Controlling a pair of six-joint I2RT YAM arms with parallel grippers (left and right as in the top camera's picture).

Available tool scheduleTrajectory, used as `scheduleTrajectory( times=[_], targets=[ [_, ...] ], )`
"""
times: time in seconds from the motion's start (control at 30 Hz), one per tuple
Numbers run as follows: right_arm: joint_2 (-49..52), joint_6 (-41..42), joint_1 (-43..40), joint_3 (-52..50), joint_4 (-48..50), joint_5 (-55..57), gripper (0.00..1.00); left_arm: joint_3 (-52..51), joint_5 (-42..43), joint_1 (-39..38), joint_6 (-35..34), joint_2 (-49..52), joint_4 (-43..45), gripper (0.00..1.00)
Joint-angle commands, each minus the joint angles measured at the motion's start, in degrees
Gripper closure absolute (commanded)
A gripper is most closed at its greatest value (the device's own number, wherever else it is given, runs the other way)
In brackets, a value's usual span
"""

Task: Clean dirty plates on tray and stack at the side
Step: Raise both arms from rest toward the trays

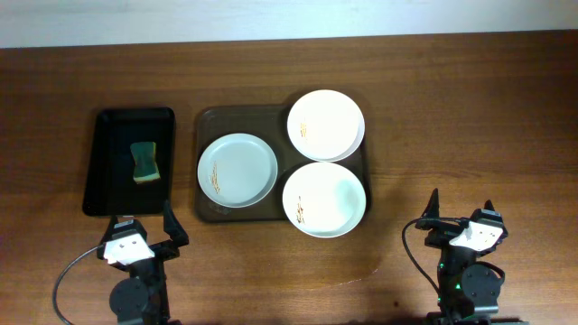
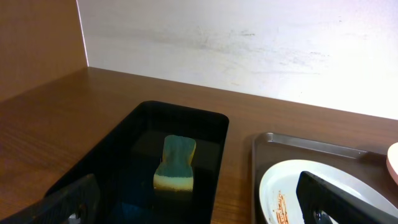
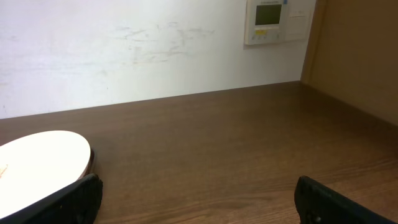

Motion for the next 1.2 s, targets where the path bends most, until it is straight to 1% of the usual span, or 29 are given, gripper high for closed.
scheduleTrajectory(
  times=[0.0, 1.07, 1.17],
  targets=[
    [-0.2, 0.2, 0.4, -0.3, -0.2, 1.6, 0.02, -0.4, 0.9, -0.2, 1.1, -0.4, 0.0, 0.01],
    [-0.2, 0.2, 0.4, -0.3, -0.2, 1.6, 0.02, -0.4, 0.9, -0.2, 1.1, -0.4, 0.0, 0.01],
    [-0.2, 0.2, 0.4, -0.3, -0.2, 2.8, 0.02, -0.4, 0.9, -0.2, 1.1, -0.4, 0.0, 0.01]
  ],
)
